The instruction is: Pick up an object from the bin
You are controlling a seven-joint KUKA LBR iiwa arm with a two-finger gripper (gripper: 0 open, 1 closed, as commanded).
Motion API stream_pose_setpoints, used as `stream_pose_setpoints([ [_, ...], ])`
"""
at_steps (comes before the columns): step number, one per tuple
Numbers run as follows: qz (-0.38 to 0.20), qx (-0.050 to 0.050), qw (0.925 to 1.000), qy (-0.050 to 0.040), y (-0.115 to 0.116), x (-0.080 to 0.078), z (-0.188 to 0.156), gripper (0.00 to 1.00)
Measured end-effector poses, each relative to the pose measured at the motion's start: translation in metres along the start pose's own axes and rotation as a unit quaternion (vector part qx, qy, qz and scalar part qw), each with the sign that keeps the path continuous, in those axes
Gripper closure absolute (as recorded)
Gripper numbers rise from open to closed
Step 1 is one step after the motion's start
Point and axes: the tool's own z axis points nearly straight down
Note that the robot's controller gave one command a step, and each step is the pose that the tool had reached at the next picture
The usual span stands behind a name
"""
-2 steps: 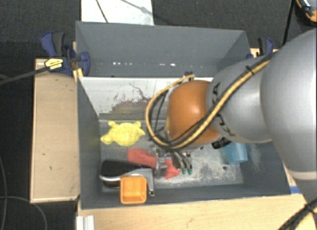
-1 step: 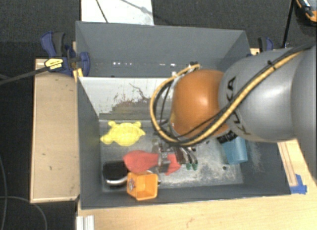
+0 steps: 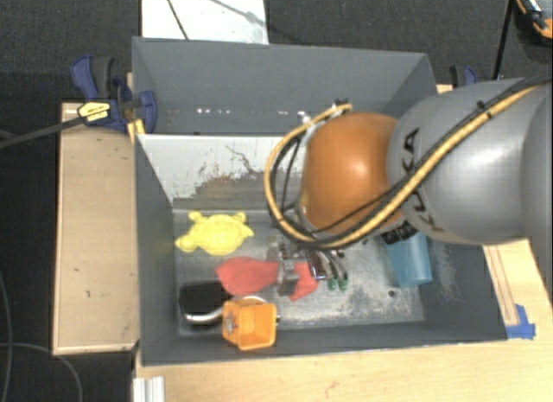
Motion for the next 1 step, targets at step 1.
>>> stream_pose_setpoints([
  [1,-0.010,0.001,0.9999,0.0036,0.0483,-0.0004,-0.0480,1.00],
])
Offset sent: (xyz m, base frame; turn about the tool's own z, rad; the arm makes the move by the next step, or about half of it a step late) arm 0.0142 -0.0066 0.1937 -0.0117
